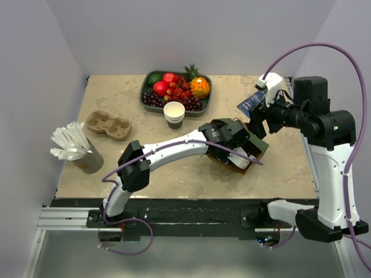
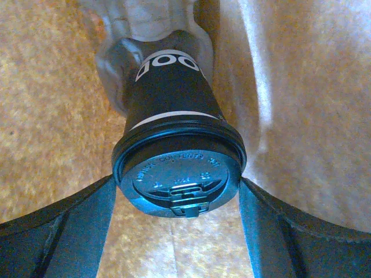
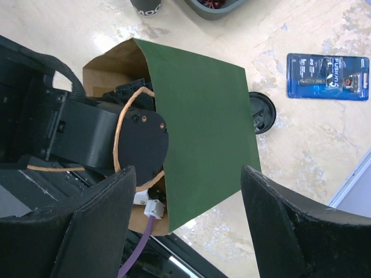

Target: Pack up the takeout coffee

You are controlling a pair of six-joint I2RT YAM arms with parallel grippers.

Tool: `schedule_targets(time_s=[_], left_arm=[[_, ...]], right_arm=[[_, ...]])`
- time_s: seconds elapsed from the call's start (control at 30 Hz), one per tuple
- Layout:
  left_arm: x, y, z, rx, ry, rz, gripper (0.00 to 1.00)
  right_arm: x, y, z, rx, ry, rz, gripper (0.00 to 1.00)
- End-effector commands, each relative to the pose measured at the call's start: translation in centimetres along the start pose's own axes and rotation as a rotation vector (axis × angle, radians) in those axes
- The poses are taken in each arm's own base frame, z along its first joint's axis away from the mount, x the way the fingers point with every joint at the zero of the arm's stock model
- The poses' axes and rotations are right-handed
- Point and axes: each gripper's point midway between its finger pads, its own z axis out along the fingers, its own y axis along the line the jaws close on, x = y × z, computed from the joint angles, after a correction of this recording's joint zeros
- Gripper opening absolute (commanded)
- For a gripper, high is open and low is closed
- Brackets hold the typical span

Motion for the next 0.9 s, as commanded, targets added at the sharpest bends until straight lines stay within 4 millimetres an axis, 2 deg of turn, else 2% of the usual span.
schedule_targets(time_s=[0.0, 0.27, 0.37, 0.43, 0.47, 0.53, 0.57, 0.63, 0.73, 0.77, 0.8, 0.83, 0.87], left_arm=[[0.1, 0.8, -0.1, -0.020, 0.039, 0.026, 0.00], [-0.7, 1.7, 0.7, -0.060, 0.004, 0.001, 0.00], [-0.9, 2.0, 0.9, -0.076, -0.006, -0.005, 0.00], [-1.0, 2.2, 0.9, -0.083, -0.008, -0.006, 0.00], [-1.1, 2.4, 0.9, -0.090, -0.011, -0.008, 0.00], [-1.1, 2.3, 0.9, -0.086, -0.014, -0.007, 0.00], [-1.1, 2.4, 0.8, -0.087, -0.015, -0.008, 0.00], [-1.1, 2.4, 0.7, -0.084, -0.019, -0.008, 0.00], [-1.2, 2.9, 0.5, -0.097, -0.030, -0.016, 0.00], [-1.1, 2.9, 0.5, -0.099, -0.029, -0.015, 0.00], [-1.1, 3.0, 0.5, -0.103, -0.030, -0.015, 0.00], [-1.2, 3.1, 0.6, -0.106, -0.033, -0.018, 0.00], [-1.2, 3.2, 0.5, -0.109, -0.036, -0.020, 0.00]], right_arm=[[1.5, 1.6, -1.0, -0.058, 0.046, 0.027, 0.76], [2.1, 1.7, -0.6, -0.066, 0.065, 0.026, 0.76], [1.8, 1.1, -0.2, -0.046, 0.070, 0.052, 0.76], [1.1, 0.2, 0.3, -0.026, 0.060, 0.074, 0.76], [0.1, -0.1, 0.0, -0.019, 0.030, 0.077, 0.76], [-1.1, -1.7, 0.9, -0.003, 0.011, 0.115, 0.75], [-1.6, -3.0, 0.6, 0.025, -0.011, 0.141, 0.74], [-2.0, -4.7, 1.9, 0.031, -0.016, 0.186, 0.73], [-1.2, -7.3, 4.1, 0.038, -0.001, 0.232, 0.65], [0.4, -7.9, 5.5, 0.046, 0.042, 0.247, 0.64], [0.5, -8.8, 6.4, 0.066, 0.035, 0.233, 0.63], [2.6, -9.0, 7.9, 0.062, 0.088, 0.237, 0.60], [3.6, -9.6, 8.7, 0.082, 0.112, 0.229, 0.59]])
